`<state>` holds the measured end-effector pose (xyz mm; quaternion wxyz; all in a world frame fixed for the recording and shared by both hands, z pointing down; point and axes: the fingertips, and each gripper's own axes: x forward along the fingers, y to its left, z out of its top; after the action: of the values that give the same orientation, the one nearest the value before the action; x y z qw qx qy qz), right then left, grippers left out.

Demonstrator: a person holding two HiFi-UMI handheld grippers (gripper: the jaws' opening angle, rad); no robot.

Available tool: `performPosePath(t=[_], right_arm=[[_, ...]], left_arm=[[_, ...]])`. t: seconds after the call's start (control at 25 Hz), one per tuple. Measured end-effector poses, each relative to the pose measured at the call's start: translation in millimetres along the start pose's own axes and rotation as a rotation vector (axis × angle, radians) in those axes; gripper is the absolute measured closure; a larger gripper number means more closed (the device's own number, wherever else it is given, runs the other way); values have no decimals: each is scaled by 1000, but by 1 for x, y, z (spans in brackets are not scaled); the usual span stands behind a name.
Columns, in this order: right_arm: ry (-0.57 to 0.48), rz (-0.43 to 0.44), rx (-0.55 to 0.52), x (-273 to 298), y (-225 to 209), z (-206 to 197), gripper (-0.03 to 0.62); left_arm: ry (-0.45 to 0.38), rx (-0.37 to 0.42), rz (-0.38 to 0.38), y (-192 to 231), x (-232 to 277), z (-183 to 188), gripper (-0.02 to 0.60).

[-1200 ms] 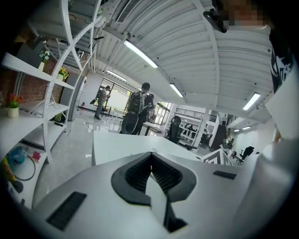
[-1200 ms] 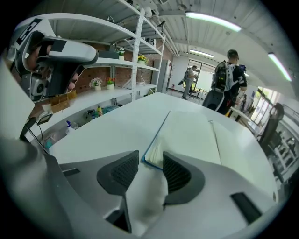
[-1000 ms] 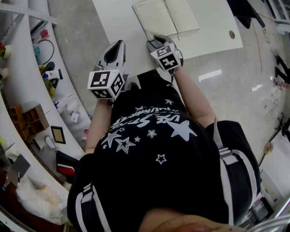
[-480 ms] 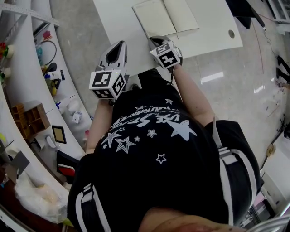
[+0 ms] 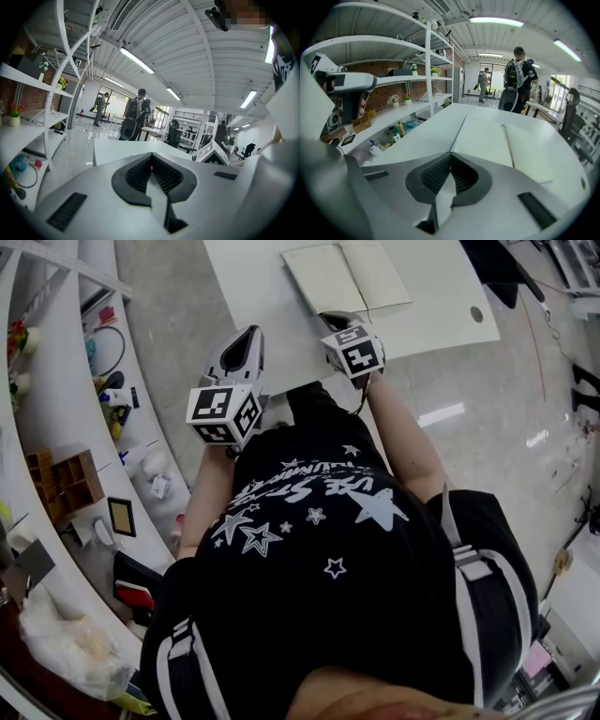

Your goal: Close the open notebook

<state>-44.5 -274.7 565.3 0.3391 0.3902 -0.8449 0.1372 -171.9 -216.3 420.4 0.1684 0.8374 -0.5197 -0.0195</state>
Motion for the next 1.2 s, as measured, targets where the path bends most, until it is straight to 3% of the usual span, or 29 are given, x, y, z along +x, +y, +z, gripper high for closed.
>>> performPosePath(t=[0.32, 0.64, 1.2], right_arm=[[-45, -17, 52, -18, -10, 18, 583], [-160, 31, 113, -45, -33, 35, 583], [-281, 98, 123, -105, -124, 46, 583]], left_arm=[[-18, -12, -16, -7, -2, 4, 571], [-22, -8, 7, -22, 23, 9, 570], [-29, 16, 37, -94, 103, 11, 569]])
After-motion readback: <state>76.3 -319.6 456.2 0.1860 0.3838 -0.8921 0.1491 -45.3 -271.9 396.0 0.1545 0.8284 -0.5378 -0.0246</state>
